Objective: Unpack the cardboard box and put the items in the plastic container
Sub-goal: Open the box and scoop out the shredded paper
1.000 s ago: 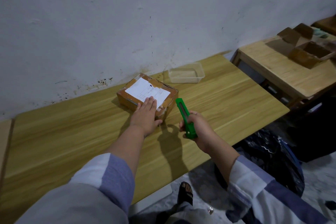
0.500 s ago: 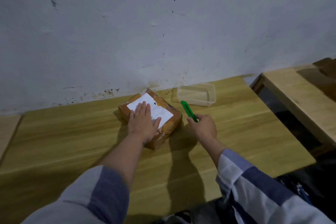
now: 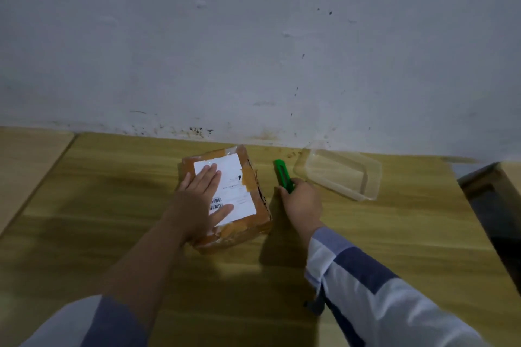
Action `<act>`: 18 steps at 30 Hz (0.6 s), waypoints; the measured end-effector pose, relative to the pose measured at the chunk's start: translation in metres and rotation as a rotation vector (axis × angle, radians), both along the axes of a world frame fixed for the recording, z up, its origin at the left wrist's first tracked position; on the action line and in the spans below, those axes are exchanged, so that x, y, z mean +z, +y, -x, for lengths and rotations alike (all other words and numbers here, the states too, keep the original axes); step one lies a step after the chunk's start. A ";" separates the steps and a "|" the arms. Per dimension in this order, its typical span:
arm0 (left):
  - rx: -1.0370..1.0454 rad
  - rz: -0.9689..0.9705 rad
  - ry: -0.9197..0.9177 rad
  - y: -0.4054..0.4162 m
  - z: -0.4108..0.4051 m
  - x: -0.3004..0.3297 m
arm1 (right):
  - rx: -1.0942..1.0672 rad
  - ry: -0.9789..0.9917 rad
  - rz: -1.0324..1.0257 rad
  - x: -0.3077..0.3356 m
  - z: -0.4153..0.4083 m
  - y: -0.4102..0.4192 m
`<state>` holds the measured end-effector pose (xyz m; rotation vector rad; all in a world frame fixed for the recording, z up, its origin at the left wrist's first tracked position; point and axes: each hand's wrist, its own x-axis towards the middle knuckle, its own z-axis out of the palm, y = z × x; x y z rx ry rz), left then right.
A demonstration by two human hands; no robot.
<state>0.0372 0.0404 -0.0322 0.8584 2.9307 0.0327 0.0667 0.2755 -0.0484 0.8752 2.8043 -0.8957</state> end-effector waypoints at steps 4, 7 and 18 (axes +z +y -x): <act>0.037 0.000 -0.036 -0.001 -0.001 0.002 | 0.046 0.001 -0.072 -0.004 0.009 -0.003; 0.028 -0.028 -0.035 -0.003 -0.004 0.001 | 0.059 0.054 -0.053 0.001 0.006 -0.007; 0.003 -0.137 -0.020 -0.004 -0.014 0.006 | 0.622 0.269 0.192 0.034 0.083 -0.050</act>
